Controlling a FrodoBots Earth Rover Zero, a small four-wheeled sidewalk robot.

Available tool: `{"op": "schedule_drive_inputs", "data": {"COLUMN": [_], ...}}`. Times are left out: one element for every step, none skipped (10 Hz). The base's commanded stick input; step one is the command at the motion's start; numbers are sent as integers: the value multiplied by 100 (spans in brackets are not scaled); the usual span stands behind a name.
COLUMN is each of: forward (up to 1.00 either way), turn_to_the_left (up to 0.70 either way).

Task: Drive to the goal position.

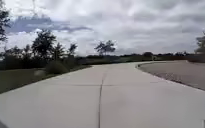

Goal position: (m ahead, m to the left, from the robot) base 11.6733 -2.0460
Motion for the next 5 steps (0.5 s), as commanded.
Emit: {"op": "schedule_drive_inputs", "data": {"forward": [85, 85, 85, 85, 85], "turn_to_the_left": [0, 0, 0, 0, 0]}}
